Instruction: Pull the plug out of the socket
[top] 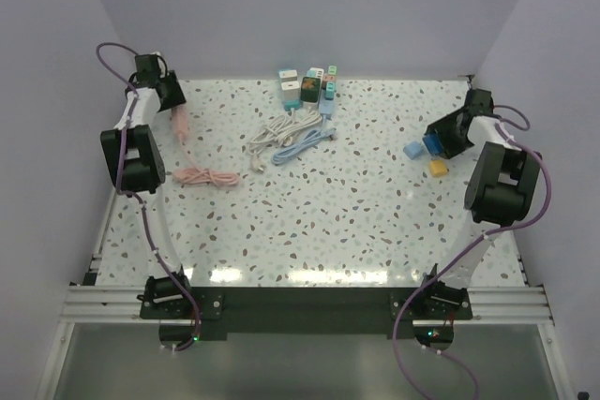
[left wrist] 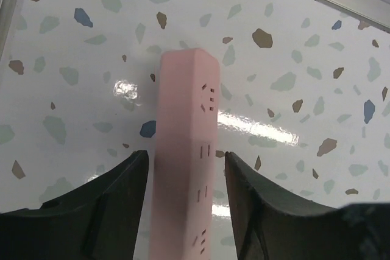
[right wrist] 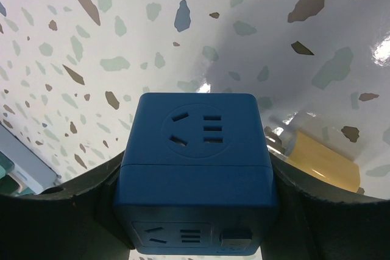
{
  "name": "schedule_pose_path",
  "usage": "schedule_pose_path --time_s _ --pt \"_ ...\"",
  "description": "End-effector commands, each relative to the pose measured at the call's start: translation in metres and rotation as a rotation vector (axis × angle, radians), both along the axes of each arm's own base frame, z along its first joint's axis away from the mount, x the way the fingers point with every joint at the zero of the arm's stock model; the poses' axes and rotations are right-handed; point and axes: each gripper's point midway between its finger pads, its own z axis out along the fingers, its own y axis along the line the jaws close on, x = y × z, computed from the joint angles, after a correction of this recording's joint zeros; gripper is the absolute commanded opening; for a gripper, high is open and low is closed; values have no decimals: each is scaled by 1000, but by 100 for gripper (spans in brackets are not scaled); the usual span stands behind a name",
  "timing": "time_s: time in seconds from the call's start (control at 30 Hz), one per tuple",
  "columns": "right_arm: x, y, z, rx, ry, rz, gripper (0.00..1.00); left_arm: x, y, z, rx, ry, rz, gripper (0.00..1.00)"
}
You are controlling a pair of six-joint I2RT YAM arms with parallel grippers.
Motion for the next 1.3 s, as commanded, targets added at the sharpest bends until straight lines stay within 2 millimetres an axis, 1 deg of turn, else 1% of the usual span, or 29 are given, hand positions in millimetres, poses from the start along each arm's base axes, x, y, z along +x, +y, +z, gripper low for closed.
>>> schedule_pose_path --time_s 0.0,0.1,0.2,0.27,0.33,0.4,0.43,0.47,0.5,0.53,0.57,0.6,0.63,0.67,0.7,0.73,0.77,0.8,0.83,0.87,0.9,0.93,0.97,1.0,1.03,1.07,1.1,1.17,1.27 --pt "10 4 12 6 -72 36 35 23 8 38 2 -120 25 59" --pt "10 6 12 9 -77 50 43 24 11 55 5 -144 54 66" --pt "10 5 17 5 -85 47 49 21 13 57 7 -137 71 70" --pt "10 3 23 -12 -98 44 61 17 12 55 -1 -122 76 79" --pt "14 2 39 -27 -135 44 71 13 12 60 -9 -112 83 85" --pt "15 -2 50 -45 -146 38 76 9 11 80 -14 -138 91 91" --pt "18 -3 64 -61 -170 39 79 5 8 85 -23 -138 89 93" --pt "18 -6 70 -71 -173 33 83 0 2 111 -42 -181 79 95" --pt "10 -12 71 -97 -130 7 84 -4 -2 121 -53 -196 70 96" --pt "12 -15 86 -119 -142 1 87 -11 -9 117 -72 -193 58 97" --pt "8 -16 88 -128 -124 0 89 -20 -15 145 -84 -241 50 98" --pt "-2 -19 89 -142 -82 -9 90 -25 -23 151 -105 -251 30 99" --pt "-5 -20 93 -156 -76 -8 91 -35 -32 142 -126 -230 19 99" --pt "-11 -20 102 -163 -88 -12 91 -45 -41 161 -148 -261 9 99" --pt "-11 -19 109 -167 -117 -11 91 -53 -54 163 -182 -263 -23 99" --pt "-16 -11 103 -138 -120 2 91 -65 -69 145 -208 -224 -44 99" --pt "-17 -6 106 -131 -142 7 90 -76 -80 161 -229 -256 -56 96" --pt "-9 5 125 -111 -239 37 89 -84 -95 159 -259 -254 -94 94" --pt "-11 21 122 -57 -260 79 88 -96 -116 139 -282 -218 -122 90" --pt "-9 38 126 -45 -285 121 88 -107 -128 148 -297 -236 -136 78" --pt "-8 49 133 -48 -313 152 87 -114 -139 142 -310 -224 -162 70" --pt "-9 60 133 -57 -315 195 87 -127 -154 123 -325 -174 -172 61" --pt "-9 83 134 -55 -317 257 87 -135 -160 122 -342 -169 -167 39" --pt "-9 94 133 -56 -318 290 87 -147 -165 105 -353 -125 -159 27" --pt "-11 111 132 -53 -320 341 87 -154 -163 98 -355 -107 -132 4" --pt "-11 121 131 -39 -323 369 87 -159 -160 99 -354 -109 -90 0" --pt "-11 130 129 -25 -324 396 87 -168 -157 87 -345 -82 -70 0" --pt "-13 153 126 -17 -320 471 86 -176 -144 84 -298 -70 -3 0" --pt "-15 177 126 -37 -317 563 86 -188 -131 71 -241 -16 59 0"
